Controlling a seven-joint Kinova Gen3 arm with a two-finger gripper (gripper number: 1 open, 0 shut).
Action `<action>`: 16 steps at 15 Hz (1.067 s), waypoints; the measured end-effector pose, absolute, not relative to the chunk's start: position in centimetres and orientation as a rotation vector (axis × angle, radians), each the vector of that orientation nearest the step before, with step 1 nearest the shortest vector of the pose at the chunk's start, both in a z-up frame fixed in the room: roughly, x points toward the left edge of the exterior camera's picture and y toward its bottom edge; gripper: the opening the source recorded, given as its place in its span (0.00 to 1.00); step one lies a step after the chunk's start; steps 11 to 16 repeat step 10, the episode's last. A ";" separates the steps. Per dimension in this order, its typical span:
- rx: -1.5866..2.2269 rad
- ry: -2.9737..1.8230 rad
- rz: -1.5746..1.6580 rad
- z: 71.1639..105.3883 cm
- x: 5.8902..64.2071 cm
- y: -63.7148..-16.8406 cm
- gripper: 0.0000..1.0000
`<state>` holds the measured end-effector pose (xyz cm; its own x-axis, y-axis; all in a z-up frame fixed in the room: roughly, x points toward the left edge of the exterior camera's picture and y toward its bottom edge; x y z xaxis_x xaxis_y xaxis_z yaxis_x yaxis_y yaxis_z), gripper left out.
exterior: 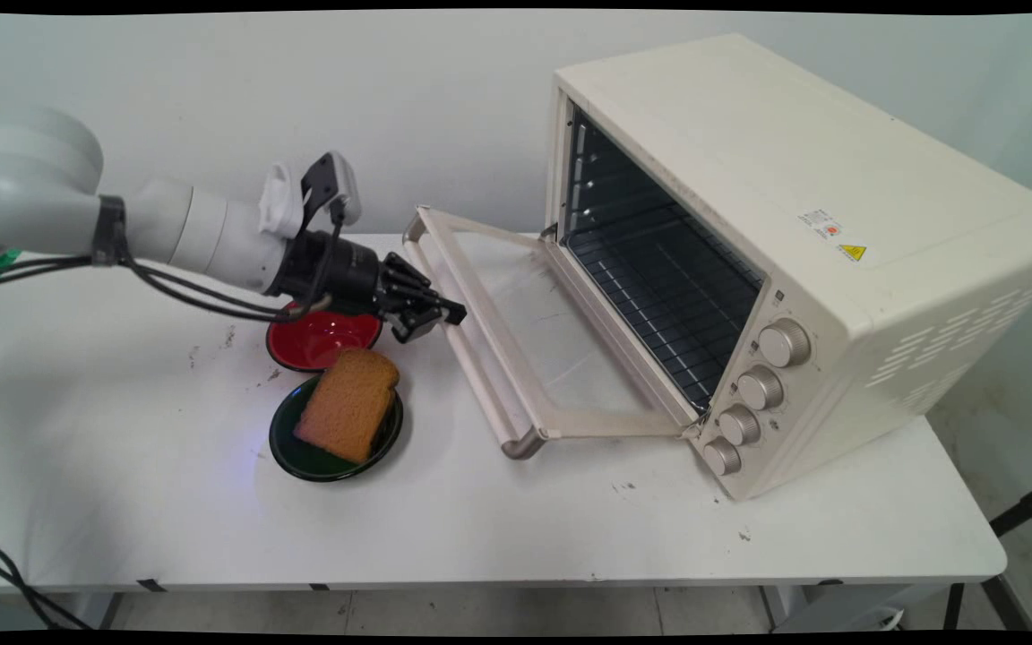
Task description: Open the oven
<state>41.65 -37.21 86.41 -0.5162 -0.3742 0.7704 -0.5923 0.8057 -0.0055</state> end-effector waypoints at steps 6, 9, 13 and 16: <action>0.669 -2.141 0.352 84.4 43.1 -36.4 0.00; 0.661 -2.132 0.359 83.8 43.6 -36.1 0.00; 0.661 -2.129 0.362 83.7 43.8 -36.1 0.00; 0.661 -2.129 0.362 83.7 43.8 -36.1 0.00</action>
